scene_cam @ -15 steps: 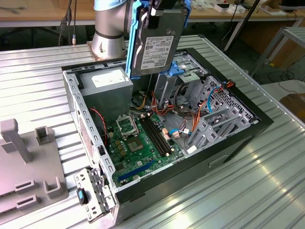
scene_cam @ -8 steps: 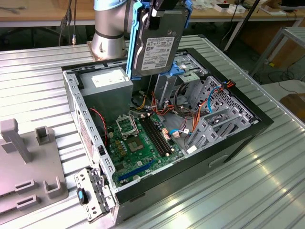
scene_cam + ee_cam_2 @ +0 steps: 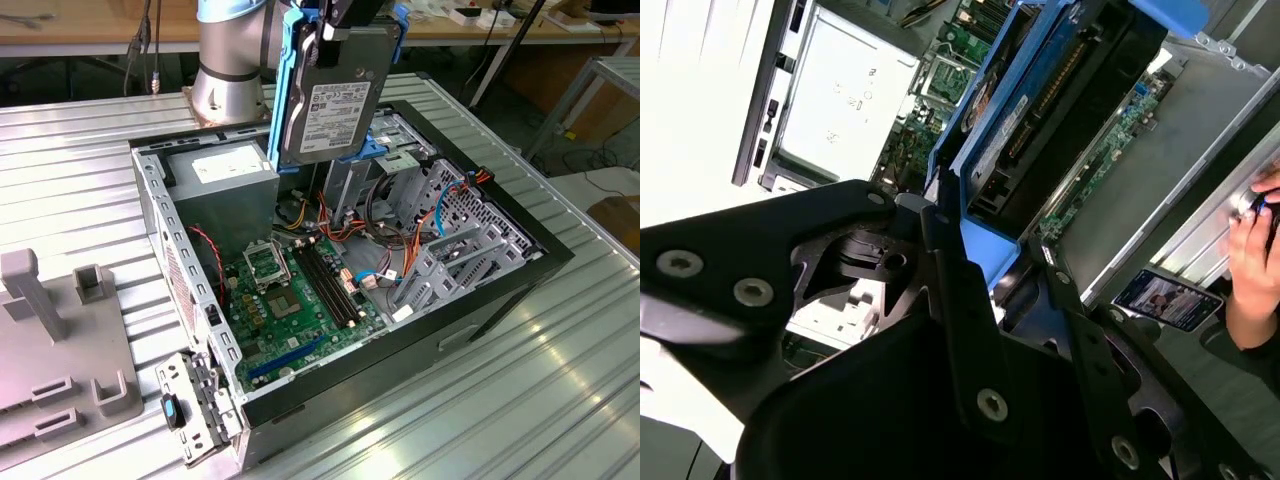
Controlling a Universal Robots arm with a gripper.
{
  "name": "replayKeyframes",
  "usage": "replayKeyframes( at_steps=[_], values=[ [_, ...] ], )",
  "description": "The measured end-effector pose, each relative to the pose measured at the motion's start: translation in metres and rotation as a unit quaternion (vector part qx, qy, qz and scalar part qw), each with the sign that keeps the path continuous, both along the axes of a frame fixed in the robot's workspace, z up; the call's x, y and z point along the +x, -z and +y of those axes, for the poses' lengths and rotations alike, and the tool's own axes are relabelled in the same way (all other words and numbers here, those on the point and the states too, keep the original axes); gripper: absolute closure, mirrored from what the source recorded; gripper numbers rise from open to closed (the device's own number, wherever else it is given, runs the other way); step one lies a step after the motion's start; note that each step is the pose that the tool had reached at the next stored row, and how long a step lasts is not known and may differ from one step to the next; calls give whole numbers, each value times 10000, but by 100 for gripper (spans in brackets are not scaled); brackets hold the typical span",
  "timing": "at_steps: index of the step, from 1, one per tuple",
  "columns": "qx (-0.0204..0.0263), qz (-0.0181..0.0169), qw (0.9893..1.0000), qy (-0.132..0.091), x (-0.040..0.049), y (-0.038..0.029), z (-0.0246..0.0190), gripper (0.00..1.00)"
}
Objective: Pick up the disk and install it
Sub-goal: 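Insert the disk into the insertion slot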
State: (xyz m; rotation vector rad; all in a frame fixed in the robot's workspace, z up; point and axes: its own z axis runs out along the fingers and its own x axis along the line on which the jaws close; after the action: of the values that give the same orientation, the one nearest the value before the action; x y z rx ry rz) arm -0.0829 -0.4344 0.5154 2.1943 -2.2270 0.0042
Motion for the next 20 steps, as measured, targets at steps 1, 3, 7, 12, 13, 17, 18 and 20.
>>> replayKeyframes(
  at_steps=[1,3,7,12,13,17,18,20],
  values=[
    [0,0,10000,0,0,0,0,63],
    [0,0,10000,-1,6,0,0,63],
    [1,0,10000,0,90,6,-11,63],
    [-2,0,10000,0,116,19,-17,63],
    [-3,0,10000,0,116,21,-25,63],
    [3,0,10000,0,116,28,-110,63],
    [6,0,10000,0,116,28,-130,63],
    [9,-1,10000,0,116,33,-153,63]
  ],
)
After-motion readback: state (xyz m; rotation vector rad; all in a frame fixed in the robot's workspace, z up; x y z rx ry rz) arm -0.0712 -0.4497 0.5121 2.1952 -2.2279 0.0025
